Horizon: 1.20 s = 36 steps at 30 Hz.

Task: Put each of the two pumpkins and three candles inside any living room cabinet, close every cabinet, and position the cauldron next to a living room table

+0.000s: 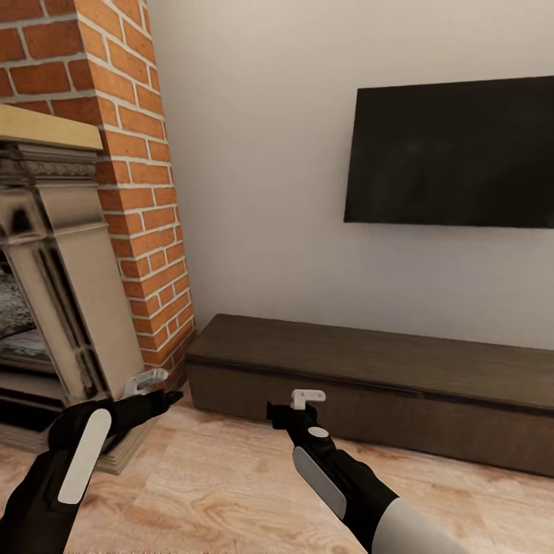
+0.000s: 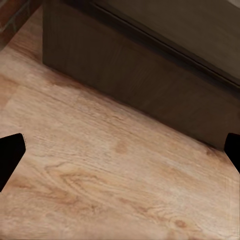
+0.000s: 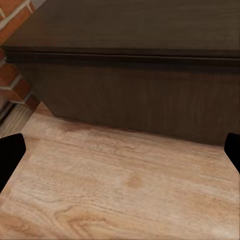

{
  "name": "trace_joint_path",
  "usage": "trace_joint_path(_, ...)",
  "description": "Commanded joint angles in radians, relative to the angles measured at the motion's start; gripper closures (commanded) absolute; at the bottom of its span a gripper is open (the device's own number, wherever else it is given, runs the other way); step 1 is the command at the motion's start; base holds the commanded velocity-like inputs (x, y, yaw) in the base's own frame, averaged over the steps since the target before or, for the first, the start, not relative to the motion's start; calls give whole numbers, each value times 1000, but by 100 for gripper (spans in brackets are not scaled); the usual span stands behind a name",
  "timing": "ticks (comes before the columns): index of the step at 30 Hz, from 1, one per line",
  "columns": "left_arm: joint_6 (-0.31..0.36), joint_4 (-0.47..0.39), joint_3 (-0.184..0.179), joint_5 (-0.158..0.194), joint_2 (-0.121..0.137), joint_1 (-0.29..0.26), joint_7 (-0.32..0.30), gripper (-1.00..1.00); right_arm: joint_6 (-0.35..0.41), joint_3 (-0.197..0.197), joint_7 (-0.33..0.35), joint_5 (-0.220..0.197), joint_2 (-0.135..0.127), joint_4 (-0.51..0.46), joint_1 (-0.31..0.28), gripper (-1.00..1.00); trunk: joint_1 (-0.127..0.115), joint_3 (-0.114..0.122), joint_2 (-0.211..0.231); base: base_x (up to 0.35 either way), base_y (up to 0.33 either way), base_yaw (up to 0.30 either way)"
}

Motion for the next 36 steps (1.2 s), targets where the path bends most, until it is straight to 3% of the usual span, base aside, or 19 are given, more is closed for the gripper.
trace_joint_path(1,4,-1,0,10,0,-1,10,-100,3,3,-7,-4,0,-2,-1,-100,-4,1,7,0,0,150)
trace_joint_path(14,4,-1,0,10,-1,-1,10,-100,2,3,-7,-4,0,-2,-1,-100,-54,23,98,0,0,150)
trace_joint_path(36,1,71,-1,7,2,-7,10,-100,0,3,-8,-3,-2,-1,-1,-100,-138,62,252,0,0,150)
